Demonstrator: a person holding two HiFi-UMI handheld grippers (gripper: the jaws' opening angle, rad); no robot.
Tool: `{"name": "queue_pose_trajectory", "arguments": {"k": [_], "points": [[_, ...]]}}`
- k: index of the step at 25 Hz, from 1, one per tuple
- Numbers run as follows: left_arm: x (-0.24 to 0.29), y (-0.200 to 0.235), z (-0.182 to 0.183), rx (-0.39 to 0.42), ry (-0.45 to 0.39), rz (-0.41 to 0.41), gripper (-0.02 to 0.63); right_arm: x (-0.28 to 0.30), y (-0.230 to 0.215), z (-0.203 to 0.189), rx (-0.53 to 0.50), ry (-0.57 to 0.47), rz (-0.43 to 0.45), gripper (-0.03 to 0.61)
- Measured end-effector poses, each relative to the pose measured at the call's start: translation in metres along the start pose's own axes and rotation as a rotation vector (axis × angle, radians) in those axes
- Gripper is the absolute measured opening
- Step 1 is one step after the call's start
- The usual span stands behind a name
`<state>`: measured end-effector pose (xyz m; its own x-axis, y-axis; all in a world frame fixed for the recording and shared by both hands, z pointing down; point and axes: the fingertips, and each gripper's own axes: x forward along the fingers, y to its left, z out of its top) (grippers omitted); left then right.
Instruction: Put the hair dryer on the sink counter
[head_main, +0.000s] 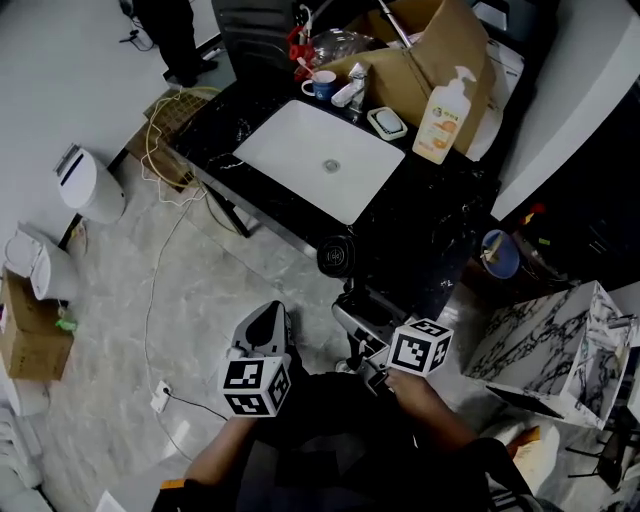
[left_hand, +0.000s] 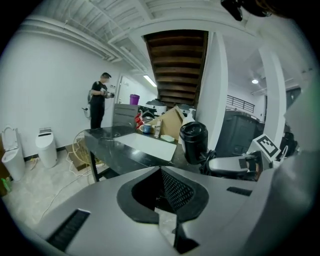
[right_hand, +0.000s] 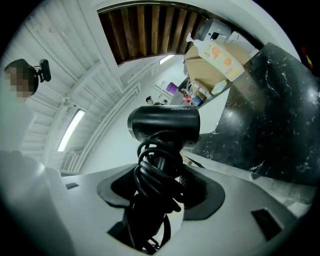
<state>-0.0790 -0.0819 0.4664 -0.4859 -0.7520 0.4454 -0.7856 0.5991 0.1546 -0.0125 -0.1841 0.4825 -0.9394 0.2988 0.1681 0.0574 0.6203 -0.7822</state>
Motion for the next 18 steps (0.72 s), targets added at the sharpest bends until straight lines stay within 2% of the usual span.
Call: {"name": "queue_pose_trajectory", "arguments": {"k": [8, 12, 18], "points": [[0.095, 0.012, 0.047, 0.114, 0.056, -0.253, 0.008, 0.030, -0.044, 0.036, 0.052, -0.159, -0.242, 0.264], [0.132, 0.015, 0.064, 0.162, 0.094, -0.379, 0.008, 0.039, -0.067, 0.053, 0.080, -0.228, -0.409, 0.264], [0.166, 0.024, 0.082, 0.226, 0.131, -0.513, 0.008, 0.048, -0.091, 0.066, 0.120, -0.282, -0.647, 0.264]]}}
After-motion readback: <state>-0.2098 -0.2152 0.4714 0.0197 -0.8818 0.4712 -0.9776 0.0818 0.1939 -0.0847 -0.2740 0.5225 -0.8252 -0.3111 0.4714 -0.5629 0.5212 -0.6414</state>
